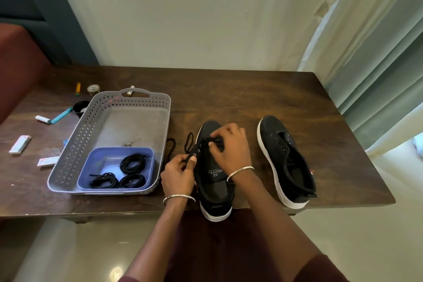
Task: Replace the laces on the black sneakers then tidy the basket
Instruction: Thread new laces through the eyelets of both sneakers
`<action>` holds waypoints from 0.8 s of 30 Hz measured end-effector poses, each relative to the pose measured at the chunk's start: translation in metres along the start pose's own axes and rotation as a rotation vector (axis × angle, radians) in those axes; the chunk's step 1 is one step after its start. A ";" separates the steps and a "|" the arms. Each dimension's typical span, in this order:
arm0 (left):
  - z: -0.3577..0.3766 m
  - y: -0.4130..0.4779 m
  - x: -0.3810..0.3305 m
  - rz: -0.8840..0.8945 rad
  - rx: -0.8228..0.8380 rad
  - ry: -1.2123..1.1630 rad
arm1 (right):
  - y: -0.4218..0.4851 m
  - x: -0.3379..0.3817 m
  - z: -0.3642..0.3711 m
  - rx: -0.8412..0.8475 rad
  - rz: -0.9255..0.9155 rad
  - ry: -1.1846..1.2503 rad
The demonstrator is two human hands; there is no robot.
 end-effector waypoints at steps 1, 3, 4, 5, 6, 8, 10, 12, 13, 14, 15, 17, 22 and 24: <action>0.000 0.000 0.000 0.003 0.002 -0.002 | -0.001 0.008 0.010 0.082 -0.068 -0.085; 0.000 0.001 0.001 0.012 0.014 -0.008 | -0.005 0.018 0.025 0.200 -0.138 -0.238; 0.000 0.001 0.002 0.016 0.017 -0.010 | -0.005 0.019 0.030 0.230 -0.146 -0.278; 0.000 0.001 0.002 0.016 0.020 -0.009 | -0.004 0.019 0.032 0.242 -0.139 -0.287; 0.000 0.001 0.002 0.017 0.021 -0.009 | -0.003 0.018 0.032 0.236 -0.113 -0.260; 0.000 0.001 0.003 0.014 0.022 -0.013 | 0.000 0.012 0.025 0.171 0.031 -0.076; 0.000 0.002 0.003 0.009 0.021 -0.015 | 0.001 -0.007 0.018 0.048 0.350 0.215; 0.000 0.002 0.002 0.014 0.022 -0.011 | -0.007 -0.036 0.015 -0.084 0.804 0.498; 0.000 0.002 0.002 0.016 0.022 -0.009 | -0.013 -0.050 0.017 -0.129 1.003 0.632; 0.000 0.001 0.002 0.017 0.022 -0.012 | -0.019 -0.060 0.018 -0.141 1.155 0.715; 0.000 0.001 0.002 0.015 0.022 -0.019 | -0.024 -0.068 0.017 -0.127 1.230 0.702; 0.000 0.002 0.003 0.011 0.021 -0.027 | -0.023 -0.074 0.008 -0.060 1.081 0.379; 0.000 0.001 0.003 0.009 0.012 -0.012 | -0.003 -0.009 -0.001 -0.019 0.136 -0.082; -0.001 0.002 0.004 0.003 0.015 -0.013 | -0.003 0.010 0.012 0.060 -0.046 -0.212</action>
Point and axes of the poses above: each hand's wrist, its own y-axis towards the middle knuckle, its own z-axis out of the palm, x = y × z, the point moved 6 cm from there along y, towards the middle knuckle, and after that the axes turned 10 degrees about -x, right-handed, at the moved point
